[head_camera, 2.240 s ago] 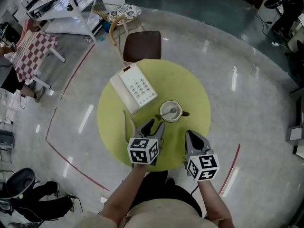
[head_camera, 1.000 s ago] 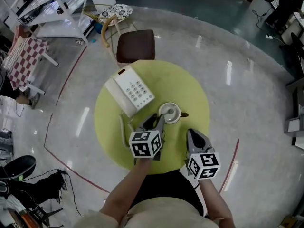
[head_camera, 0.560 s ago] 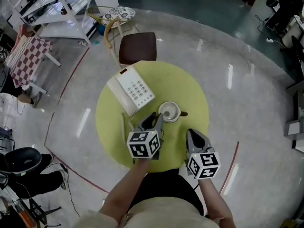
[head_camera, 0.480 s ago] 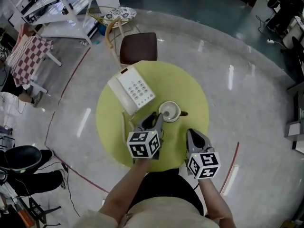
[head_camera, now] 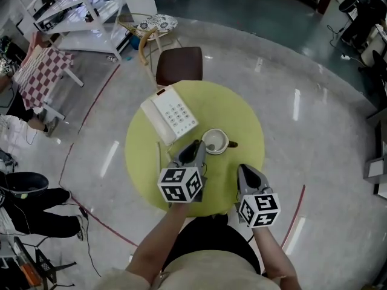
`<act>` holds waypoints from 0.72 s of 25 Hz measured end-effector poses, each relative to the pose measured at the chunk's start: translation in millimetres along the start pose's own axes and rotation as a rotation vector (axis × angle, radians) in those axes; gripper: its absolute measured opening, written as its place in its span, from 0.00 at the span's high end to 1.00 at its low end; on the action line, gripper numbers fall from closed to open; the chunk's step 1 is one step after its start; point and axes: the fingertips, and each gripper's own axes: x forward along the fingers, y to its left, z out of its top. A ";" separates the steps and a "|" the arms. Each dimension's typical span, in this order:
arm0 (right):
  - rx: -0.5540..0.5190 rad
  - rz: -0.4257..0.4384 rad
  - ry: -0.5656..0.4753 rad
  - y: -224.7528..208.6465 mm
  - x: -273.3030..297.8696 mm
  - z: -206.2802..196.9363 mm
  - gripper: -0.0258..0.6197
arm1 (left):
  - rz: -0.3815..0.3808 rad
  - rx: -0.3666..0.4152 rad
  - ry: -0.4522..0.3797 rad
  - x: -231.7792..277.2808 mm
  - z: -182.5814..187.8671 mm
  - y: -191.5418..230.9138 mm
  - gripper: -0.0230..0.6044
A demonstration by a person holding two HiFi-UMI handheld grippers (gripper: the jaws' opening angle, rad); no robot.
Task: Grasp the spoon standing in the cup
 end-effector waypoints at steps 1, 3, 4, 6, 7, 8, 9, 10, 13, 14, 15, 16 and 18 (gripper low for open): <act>-0.001 0.002 -0.003 0.1 -1.2 0.9 0.96 | 0.001 0.001 -0.008 -1.6 2.4 -0.8 0.87; -0.003 0.008 -0.010 0.2 -3.7 2.2 0.96 | 0.005 -0.001 -0.022 -4.5 5.4 -1.8 0.87; -0.005 0.011 -0.013 0.2 -5.0 2.5 0.96 | 0.007 -0.003 -0.027 -6.0 6.3 -2.0 0.87; -0.006 0.017 -0.018 0.3 -7.4 2.9 0.96 | 0.011 -0.008 -0.038 -10.2 8.8 -3.0 0.87; -0.007 0.020 -0.019 0.6 -8.6 3.1 0.96 | 0.012 -0.009 -0.044 -12.9 10.6 -3.9 0.87; -0.008 0.023 -0.019 0.9 -9.6 3.4 0.96 | 0.012 -0.009 -0.050 -15.7 12.6 -5.0 0.87; -0.011 0.027 -0.020 1.3 -10.5 3.7 0.96 | 0.011 -0.010 -0.056 -18.5 14.7 -6.1 0.87; -0.013 0.030 -0.021 1.8 -11.4 3.9 0.96 | 0.010 -0.010 -0.061 -21.4 16.8 -7.2 0.87; -0.018 0.043 -0.024 2.8 -15.7 3.7 0.96 | 0.011 -0.013 -0.077 -31.5 21.7 -11.3 0.87; -0.019 0.047 -0.025 3.2 -17.3 3.6 0.96 | 0.012 -0.016 -0.081 -35.2 22.7 -12.7 0.87; -0.021 0.051 -0.027 3.9 -18.8 3.5 0.96 | 0.013 -0.018 -0.085 -39.0 23.5 -14.1 0.87; -0.022 0.055 -0.028 5.0 -20.4 3.5 0.96 | 0.014 -0.020 -0.087 -42.9 23.9 -15.3 0.87; -0.023 0.062 -0.029 7.6 -23.7 3.4 0.96 | 0.017 -0.022 -0.087 -51.1 23.0 -17.4 0.87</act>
